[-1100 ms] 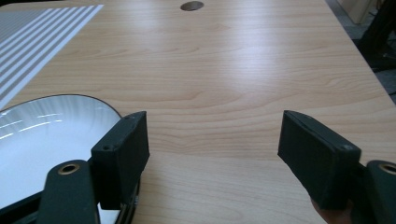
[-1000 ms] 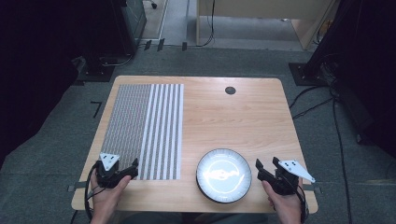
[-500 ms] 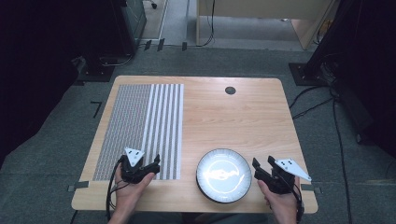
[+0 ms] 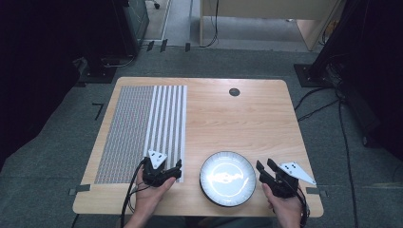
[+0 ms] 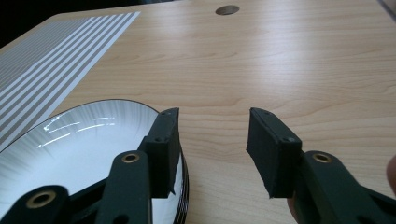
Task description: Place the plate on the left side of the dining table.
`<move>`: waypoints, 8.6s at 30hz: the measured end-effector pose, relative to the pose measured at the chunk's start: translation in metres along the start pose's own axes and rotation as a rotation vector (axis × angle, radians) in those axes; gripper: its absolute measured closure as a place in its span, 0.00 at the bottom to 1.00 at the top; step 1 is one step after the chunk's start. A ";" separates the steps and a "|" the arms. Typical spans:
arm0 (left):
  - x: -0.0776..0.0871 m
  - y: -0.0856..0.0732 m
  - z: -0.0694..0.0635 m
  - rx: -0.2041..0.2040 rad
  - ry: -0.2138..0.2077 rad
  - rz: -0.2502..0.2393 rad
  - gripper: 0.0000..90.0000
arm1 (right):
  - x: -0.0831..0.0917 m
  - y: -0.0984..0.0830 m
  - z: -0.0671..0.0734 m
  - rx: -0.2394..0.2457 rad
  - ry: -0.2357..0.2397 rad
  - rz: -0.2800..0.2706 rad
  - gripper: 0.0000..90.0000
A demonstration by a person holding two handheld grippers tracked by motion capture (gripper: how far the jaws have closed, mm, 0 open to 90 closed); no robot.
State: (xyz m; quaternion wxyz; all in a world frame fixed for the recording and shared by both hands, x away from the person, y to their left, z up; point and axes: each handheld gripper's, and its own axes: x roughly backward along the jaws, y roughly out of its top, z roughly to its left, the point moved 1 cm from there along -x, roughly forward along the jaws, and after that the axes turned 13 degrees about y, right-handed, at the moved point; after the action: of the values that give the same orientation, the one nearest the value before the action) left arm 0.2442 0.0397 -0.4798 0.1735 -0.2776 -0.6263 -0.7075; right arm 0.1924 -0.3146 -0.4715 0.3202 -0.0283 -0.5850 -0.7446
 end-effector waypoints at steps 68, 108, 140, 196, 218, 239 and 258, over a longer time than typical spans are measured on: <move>0.013 -0.020 -0.066 -0.094 -0.278 0.009 0.87 | -0.012 -0.020 -0.006 -0.267 0.132 0.115 0.99; 0.013 -0.019 -0.068 -0.105 -0.323 -0.010 0.82 | 0.005 -0.013 -0.007 -0.233 0.094 0.050 0.99; 0.004 -0.019 -0.085 -0.087 -0.317 0.032 0.78 | 0.011 -0.021 -0.008 -0.285 0.100 0.094 0.86; -0.004 -0.012 -0.080 0.007 -0.305 0.068 0.88 | 0.005 -0.023 -0.006 -0.352 0.138 0.168 0.90; 0.006 -0.008 -0.073 0.032 -0.308 0.054 0.91 | 0.001 -0.018 0.000 -0.396 0.100 0.125 0.97; 0.020 0.009 -0.044 0.065 -0.274 0.037 0.93 | -0.012 0.003 0.019 -0.375 0.162 0.146 0.97; 0.027 0.027 0.026 0.135 -0.166 0.006 0.94 | -0.067 0.038 0.073 -0.302 0.238 0.172 0.97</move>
State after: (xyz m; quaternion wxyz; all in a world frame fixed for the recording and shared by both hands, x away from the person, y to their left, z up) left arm 0.2433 0.0640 -0.4404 0.1412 -0.3247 -0.6841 -0.6377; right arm 0.2407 -0.2242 -0.4444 0.4417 -0.0378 -0.4201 -0.7918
